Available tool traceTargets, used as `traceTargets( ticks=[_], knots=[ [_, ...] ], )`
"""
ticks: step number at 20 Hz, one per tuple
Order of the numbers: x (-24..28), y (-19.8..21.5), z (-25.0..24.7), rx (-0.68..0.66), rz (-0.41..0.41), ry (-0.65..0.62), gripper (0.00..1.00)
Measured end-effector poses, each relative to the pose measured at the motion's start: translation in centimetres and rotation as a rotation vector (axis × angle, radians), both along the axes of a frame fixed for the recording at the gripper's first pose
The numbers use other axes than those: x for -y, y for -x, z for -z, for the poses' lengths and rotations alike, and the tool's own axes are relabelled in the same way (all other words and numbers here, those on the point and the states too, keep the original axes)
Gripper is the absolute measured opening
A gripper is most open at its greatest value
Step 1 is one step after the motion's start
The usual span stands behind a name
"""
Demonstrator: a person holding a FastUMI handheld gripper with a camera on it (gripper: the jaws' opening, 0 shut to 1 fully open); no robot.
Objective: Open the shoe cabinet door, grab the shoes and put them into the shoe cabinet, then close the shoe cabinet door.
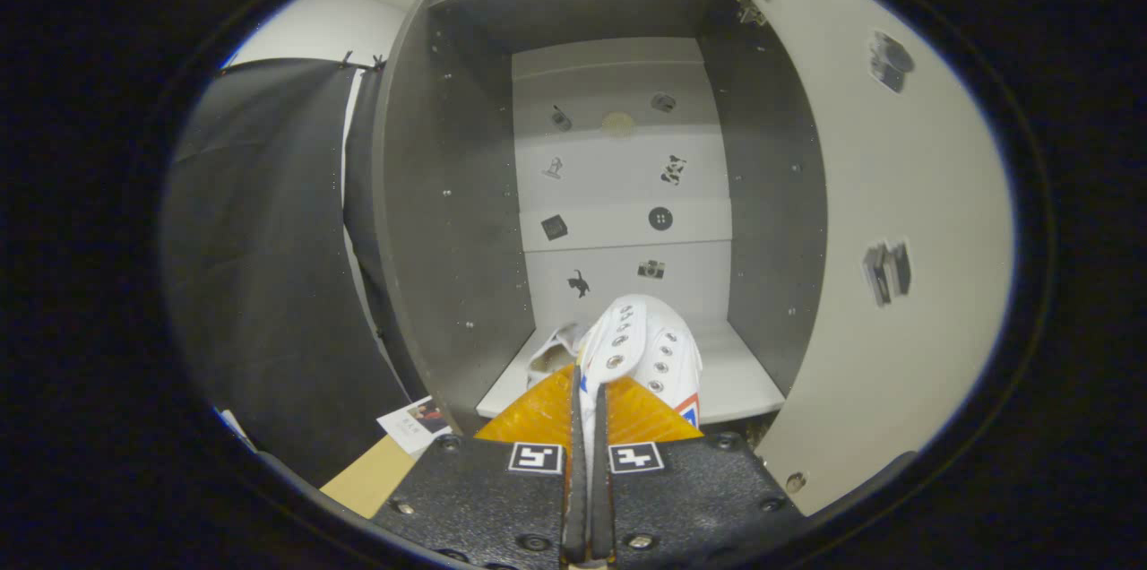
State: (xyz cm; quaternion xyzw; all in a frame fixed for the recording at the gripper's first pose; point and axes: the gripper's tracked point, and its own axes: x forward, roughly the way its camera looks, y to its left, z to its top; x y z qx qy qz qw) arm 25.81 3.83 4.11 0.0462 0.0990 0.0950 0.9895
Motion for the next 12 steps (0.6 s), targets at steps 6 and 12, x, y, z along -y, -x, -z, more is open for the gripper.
traceTargets(
  ticks=[6, 12],
  knots=[
    [2.2, -6.6, -3.6, 0.014, 0.043, 0.073, 0.06],
    [3.9, -12.6, -0.6, -0.042, 0.105, 0.154, 0.06]
  ],
)
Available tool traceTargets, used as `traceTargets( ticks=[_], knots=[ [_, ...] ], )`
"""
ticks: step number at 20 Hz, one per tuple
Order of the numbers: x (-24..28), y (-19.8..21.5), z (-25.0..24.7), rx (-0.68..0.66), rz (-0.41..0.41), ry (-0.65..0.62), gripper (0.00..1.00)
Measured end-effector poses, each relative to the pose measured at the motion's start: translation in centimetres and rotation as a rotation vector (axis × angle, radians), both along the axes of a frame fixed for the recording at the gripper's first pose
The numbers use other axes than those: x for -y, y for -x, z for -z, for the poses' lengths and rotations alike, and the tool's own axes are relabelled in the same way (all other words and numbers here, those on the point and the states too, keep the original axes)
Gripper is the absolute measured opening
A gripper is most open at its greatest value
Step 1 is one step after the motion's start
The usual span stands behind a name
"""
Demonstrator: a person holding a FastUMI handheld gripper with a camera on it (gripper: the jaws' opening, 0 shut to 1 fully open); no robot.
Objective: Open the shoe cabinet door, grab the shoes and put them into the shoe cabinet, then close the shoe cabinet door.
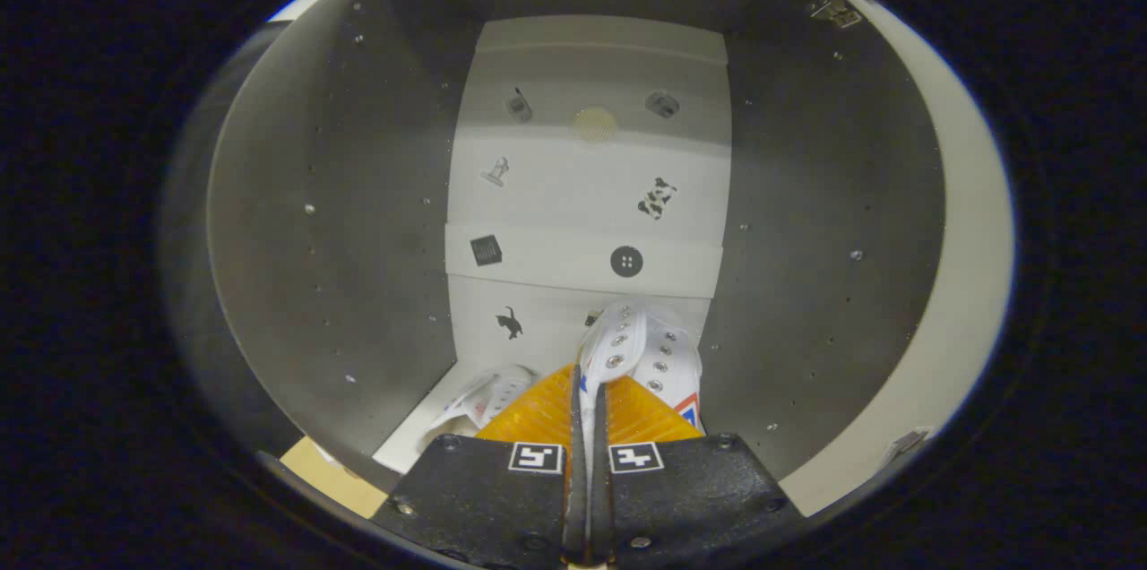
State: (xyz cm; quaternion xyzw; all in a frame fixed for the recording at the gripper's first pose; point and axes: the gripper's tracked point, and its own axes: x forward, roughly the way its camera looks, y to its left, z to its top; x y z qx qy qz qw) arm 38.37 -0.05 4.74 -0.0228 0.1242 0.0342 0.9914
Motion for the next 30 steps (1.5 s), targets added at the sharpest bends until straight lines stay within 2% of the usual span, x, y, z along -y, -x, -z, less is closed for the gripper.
traceTargets(
  ticks=[5, 11, 19, 22, 26, 30],
  knots=[
    [0.7, -3.0, 5.1, -0.082, 0.015, 0.022, 0.06],
    [-0.1, -5.5, 9.4, -0.141, -0.029, 0.011, 0.06],
    [-0.4, -6.6, 11.7, -0.156, -0.017, -0.016, 0.11],
    [0.6, -7.1, 11.2, -0.111, 0.044, -0.014, 0.30],
    [-0.3, -5.4, 9.5, -0.091, 0.037, -0.040, 0.54],
    [-1.1, -1.9, 7.3, -0.076, 0.026, -0.087, 0.79]
  ],
)
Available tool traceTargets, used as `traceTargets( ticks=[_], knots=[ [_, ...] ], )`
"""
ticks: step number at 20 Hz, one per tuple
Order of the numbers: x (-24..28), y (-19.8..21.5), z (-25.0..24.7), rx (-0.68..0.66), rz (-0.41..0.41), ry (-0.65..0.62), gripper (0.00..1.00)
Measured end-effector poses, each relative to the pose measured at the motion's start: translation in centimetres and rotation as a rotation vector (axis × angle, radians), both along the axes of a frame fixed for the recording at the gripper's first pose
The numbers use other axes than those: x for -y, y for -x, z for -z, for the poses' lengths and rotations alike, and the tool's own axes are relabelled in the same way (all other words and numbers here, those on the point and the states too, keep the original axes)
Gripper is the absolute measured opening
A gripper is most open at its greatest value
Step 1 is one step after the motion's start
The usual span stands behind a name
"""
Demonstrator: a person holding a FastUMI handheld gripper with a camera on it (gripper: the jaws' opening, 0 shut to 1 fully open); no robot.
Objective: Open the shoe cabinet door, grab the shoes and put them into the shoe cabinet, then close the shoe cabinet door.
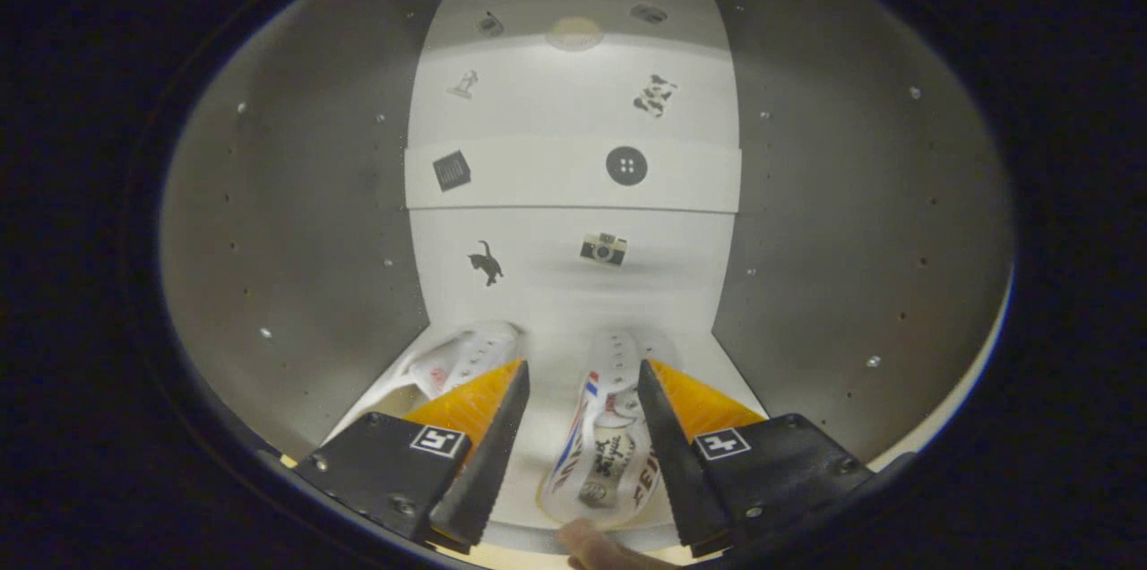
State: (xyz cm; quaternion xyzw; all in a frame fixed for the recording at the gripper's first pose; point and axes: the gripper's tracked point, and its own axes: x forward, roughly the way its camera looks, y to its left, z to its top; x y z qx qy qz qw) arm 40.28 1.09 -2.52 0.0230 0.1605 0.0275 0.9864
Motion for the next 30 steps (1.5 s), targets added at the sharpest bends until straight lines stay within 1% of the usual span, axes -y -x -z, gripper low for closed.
traceTargets(
  ticks=[1, 4, 5, 7, 11, 14, 21, 24, 26, 28, 30],
  knots=[
    [0.0, 1.1, -0.7, 0.009, 0.004, -0.006, 0.83],
    [-0.6, 4.8, -2.9, 0.049, -0.020, -0.032, 0.86],
    [-0.7, 6.2, -3.5, 0.057, -0.020, -0.040, 0.91],
    [-1.2, 9.3, -4.7, 0.069, -0.040, -0.057, 0.97],
    [-1.8, 16.3, -7.5, 0.118, -0.083, -0.076, 0.97],
    [-2.3, 22.6, -9.1, 0.159, -0.118, -0.063, 0.98],
    [-0.5, 39.7, -11.5, 0.295, -0.124, -0.021, 0.98],
    [0.5, 46.6, -12.0, 0.323, -0.160, -0.044, 0.98],
    [1.7, 49.9, -12.2, 0.324, -0.181, -0.027, 0.98],
    [2.4, 52.1, -13.1, 0.341, -0.202, -0.025, 0.98],
    [4.5, 53.8, -13.2, 0.342, -0.185, -0.027, 0.98]
  ],
)
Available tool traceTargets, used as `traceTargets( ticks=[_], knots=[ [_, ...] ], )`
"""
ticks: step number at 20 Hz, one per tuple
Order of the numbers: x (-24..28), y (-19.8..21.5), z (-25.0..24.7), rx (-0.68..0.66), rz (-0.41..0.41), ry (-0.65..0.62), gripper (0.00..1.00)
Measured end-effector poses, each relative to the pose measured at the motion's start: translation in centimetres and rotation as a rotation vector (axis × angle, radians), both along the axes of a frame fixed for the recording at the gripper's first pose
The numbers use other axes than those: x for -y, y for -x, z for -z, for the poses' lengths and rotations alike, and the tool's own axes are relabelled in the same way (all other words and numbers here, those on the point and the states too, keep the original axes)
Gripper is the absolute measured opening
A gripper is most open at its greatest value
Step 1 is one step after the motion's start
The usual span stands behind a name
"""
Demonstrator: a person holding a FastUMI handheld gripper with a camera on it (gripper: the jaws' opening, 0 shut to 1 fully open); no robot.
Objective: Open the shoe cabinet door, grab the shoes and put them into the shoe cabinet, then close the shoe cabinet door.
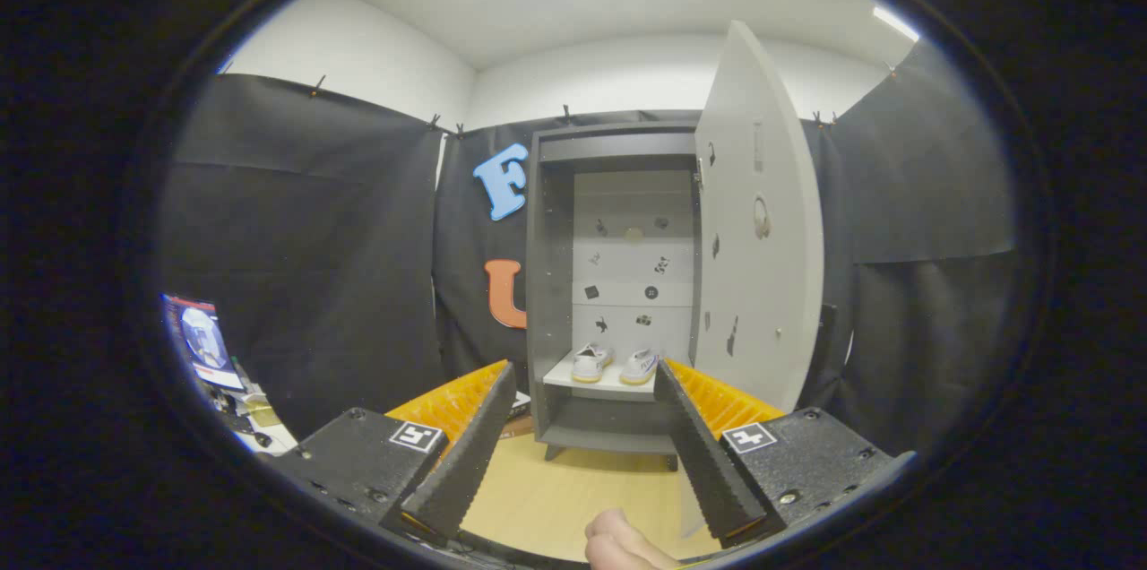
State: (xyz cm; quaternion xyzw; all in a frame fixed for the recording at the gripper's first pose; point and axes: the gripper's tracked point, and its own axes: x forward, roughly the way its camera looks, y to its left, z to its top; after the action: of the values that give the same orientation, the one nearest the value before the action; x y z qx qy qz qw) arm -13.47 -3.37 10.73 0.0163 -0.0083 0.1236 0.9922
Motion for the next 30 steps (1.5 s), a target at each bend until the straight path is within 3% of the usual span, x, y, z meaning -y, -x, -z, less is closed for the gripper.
traceTargets(
  ticks=[5, 12, 16, 21, 30],
  knots=[
    [5.7, 0.8, 0.4, 0.005, 0.059, 0.006, 0.99],
    [16.6, 0.9, 1.1, -0.009, 0.209, 0.006, 0.99],
    [23.8, -0.1, 1.2, -0.016, 0.315, -0.009, 0.98],
    [30.8, -4.3, 2.2, -0.040, 0.462, -0.017, 0.98],
    [32.3, -12.2, 4.9, -0.094, 0.506, -0.004, 0.98]
  ],
)
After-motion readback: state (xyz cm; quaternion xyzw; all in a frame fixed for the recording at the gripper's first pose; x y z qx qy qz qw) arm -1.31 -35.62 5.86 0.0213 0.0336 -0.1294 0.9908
